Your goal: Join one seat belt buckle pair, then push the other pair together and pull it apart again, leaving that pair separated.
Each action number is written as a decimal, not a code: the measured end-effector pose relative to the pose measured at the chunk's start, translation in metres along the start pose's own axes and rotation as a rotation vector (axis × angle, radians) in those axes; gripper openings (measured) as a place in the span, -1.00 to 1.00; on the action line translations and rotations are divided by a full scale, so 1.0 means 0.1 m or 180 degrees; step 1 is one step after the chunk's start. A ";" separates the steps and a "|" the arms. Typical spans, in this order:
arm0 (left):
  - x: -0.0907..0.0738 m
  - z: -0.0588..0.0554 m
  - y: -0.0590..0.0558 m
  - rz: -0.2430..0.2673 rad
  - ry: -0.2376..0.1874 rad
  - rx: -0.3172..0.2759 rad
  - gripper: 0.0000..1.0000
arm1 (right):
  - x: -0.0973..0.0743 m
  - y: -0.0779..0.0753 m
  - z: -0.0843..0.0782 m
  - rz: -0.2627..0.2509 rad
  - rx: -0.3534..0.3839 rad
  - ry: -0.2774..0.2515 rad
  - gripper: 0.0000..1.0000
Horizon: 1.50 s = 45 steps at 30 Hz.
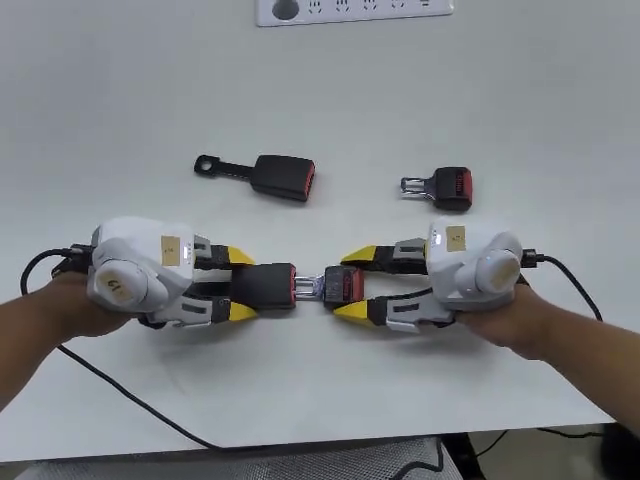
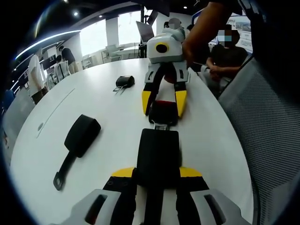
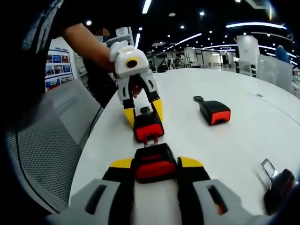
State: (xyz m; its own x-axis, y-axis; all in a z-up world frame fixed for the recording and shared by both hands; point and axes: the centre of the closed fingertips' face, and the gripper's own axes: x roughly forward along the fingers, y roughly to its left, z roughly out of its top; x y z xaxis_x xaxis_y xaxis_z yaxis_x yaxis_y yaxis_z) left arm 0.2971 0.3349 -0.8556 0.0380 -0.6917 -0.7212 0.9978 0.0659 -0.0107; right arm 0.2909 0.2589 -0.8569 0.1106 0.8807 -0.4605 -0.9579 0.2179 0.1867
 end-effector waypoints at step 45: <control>0.02 0.00 -0.02 -0.0066 0.0022 0.0124 -0.34 | 0.20 -0.01 0.09 0.0121 -0.0058 0.0058 -0.30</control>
State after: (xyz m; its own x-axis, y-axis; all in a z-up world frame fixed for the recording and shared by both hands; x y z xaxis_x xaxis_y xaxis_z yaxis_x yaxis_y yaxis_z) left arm 0.2946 0.3336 -0.8568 0.0170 -0.6875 -0.7259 0.9997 0.0234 0.0012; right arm 0.2968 0.2801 -0.8587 0.0694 0.8804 -0.4692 -0.9661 0.1766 0.1885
